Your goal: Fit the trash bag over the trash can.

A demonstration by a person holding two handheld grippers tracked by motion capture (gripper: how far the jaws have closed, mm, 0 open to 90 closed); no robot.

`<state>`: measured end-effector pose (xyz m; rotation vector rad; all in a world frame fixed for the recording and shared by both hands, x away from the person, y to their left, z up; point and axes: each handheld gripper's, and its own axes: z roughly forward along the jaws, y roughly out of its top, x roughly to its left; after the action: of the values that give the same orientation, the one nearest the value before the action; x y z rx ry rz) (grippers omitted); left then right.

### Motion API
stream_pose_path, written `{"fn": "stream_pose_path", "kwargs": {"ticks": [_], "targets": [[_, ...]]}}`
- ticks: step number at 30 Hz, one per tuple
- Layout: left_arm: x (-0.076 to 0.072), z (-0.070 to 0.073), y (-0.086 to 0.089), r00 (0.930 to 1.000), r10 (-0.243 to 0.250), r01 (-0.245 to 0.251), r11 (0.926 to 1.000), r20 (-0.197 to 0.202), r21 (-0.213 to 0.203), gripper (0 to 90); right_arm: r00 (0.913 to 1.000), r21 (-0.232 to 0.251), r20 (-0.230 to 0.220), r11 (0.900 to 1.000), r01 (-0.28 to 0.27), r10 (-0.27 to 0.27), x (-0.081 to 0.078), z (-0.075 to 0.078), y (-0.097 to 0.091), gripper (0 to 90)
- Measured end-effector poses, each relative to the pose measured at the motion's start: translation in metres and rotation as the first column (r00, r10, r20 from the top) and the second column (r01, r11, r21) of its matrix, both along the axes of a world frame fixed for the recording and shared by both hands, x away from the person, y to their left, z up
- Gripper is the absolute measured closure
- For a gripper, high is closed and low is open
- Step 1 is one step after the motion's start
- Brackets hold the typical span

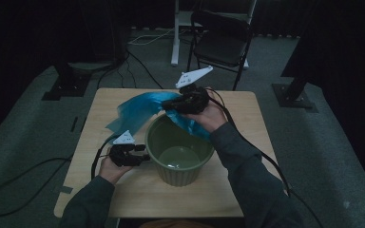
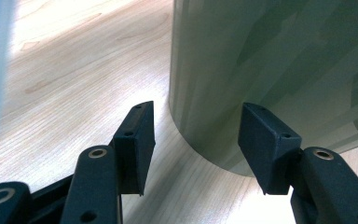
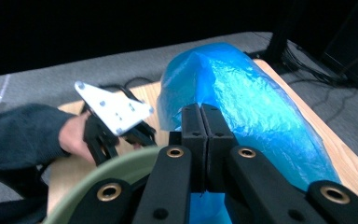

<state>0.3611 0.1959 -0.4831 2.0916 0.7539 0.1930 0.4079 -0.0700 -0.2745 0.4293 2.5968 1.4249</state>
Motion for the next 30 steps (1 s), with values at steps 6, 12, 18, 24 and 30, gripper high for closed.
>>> {"fn": "stream_pose_path", "kwargs": {"ticks": [6, 12, 18, 24, 30], "targets": [[0.0, 0.0, 0.001, 1.0, 0.001, -0.001, 1.0, 0.005, -0.004, 46.3, 0.9994, 0.042, -0.005, 0.9986, -0.033, 0.033, 0.002, 0.008, 0.014, 89.6], [-0.001, 0.001, 0.002, 1.0, 0.002, -0.002, 1.0, 0.006, -0.004, 46.3, 0.9985, 0.075, -0.011, 0.9958, -0.054, 0.055, 0.003, 0.016, 0.029, 89.6], [-0.001, 0.001, 0.002, 1.0, 0.002, -0.002, 1.0, 0.008, -0.009, 46.3, 0.9977, 0.088, -0.021, 0.9941, -0.063, 0.065, 0.006, 0.019, 0.039, 89.6], [-0.002, 0.002, 0.003, 0.9999, 0.002, -0.002, 1.0, 0.013, -0.008, 46.3, 0.9971, 0.102, -0.034, 0.9927, -0.064, 0.068, 0.009, 0.018, 0.04, 89.6], [-0.001, 0.002, 0.004, 0.9999, 0.007, -0.007, 0.9999, 0.012, -0.011, 46.3, 0.9986, 0.075, -0.035, 0.9965, -0.037, 0.04, 0.01, 0.009, 0.032, 89.6]]}}
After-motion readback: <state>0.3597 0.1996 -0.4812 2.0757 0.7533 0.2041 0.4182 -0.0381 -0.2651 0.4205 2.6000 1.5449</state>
